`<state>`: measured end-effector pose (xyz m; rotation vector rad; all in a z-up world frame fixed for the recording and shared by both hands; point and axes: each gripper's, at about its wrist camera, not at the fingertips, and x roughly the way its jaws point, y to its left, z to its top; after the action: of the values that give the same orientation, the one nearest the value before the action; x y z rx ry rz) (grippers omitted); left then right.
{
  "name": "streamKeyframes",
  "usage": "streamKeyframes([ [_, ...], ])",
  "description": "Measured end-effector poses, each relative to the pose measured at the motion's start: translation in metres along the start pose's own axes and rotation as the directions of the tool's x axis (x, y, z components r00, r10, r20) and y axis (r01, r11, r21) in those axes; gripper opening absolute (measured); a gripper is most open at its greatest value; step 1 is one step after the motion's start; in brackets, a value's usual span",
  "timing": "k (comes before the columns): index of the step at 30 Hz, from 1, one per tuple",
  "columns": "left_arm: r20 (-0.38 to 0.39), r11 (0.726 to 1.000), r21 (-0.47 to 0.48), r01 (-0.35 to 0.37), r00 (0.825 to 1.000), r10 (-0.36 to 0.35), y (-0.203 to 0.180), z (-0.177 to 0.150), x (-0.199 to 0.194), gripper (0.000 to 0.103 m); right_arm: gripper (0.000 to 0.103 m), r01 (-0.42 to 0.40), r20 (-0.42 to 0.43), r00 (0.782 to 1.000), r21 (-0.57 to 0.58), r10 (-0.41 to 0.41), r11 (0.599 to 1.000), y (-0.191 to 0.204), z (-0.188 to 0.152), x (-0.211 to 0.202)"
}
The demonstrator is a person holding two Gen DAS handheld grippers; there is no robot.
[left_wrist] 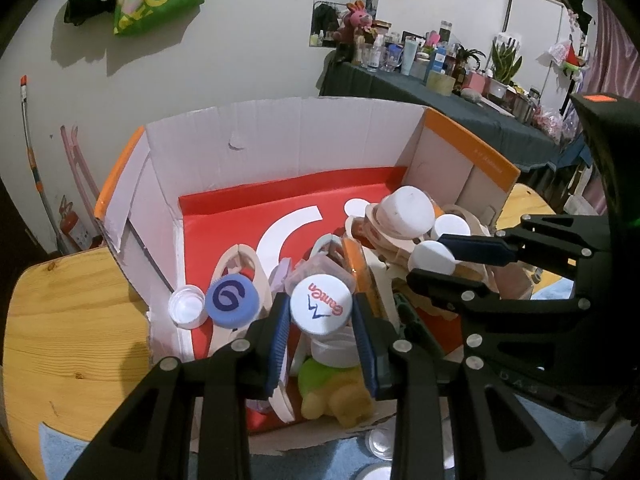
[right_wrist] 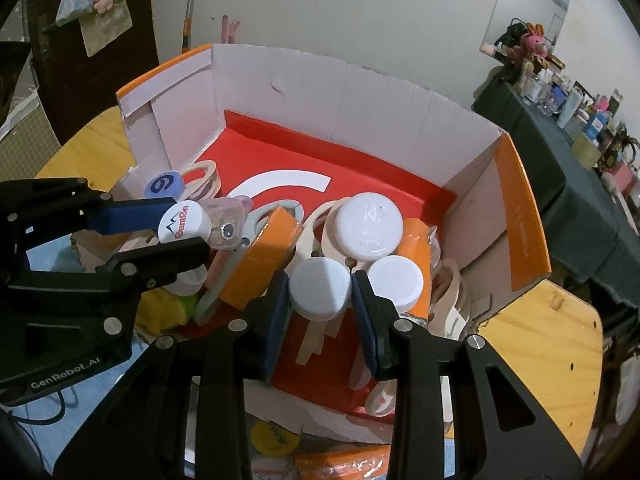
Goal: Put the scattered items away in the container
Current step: 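Lower both caps into the box and open both tools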
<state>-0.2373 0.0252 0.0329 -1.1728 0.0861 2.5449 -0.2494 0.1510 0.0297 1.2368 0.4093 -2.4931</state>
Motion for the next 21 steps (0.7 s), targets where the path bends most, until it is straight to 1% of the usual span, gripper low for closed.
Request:
streamKeyframes([
  [21,-0.001,1.0,-0.004,0.0,1.0,0.0,0.0001,0.0013,0.0036,0.034,0.031,-0.002,-0.007,1.0,0.012,0.002,1.0,-0.003,-0.0015,0.0043],
])
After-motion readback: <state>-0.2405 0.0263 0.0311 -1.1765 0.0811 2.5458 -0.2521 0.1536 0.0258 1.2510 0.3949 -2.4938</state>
